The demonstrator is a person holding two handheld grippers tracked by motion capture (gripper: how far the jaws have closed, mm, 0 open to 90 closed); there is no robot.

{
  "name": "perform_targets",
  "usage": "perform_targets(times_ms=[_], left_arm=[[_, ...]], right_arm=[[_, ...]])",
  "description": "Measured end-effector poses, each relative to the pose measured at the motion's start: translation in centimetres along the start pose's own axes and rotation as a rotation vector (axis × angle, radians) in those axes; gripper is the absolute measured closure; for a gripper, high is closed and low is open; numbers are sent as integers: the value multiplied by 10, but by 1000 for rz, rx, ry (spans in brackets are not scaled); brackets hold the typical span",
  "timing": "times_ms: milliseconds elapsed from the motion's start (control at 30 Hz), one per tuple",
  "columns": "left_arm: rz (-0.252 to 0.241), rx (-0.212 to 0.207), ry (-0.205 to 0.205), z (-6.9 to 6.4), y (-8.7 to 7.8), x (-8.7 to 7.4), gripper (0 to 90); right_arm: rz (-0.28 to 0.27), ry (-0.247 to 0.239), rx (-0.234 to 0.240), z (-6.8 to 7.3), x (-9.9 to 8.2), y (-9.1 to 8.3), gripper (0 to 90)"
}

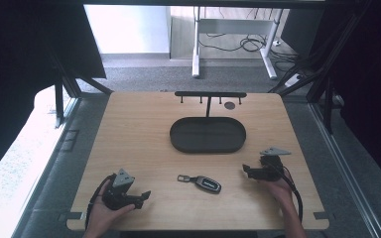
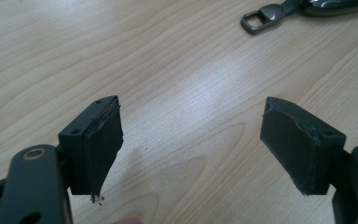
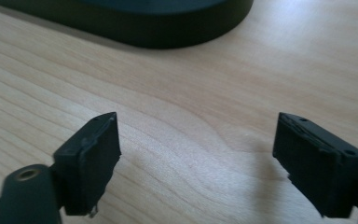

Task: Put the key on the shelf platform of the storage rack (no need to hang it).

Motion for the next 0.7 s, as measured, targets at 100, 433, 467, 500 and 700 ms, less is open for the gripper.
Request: perform_targets(times_ms=[100,433,467,500,700], left_arm=[[7,-1,-1,-1,2,-2,211],[-1,-3,1,-2,1,-1,211],[2,-3,0,-1,1,-1,211],[3,-3,-2,-1,2,-2,211],[10,-4,0,-1,3,-3,211]], right_arm=[[-38,-13,8,0,4,-7,197],[-54,-43,-23,-3,10,-22,232],[-56,-40,-24,-3,10,-23,240],[-54,-35,-18,-3,10,-23,248],[-32,-56,2,-1,8,-23,278]])
Point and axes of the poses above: each handheld gripper's, and its own axes: y roughly forward along the jaws, x roughly out of its top, z roughly to its left, the point moved 7 cm from there along y, roughly forward along the jaws, and after that the axes turned 12 degrees about -z, right-handed, at the moved point
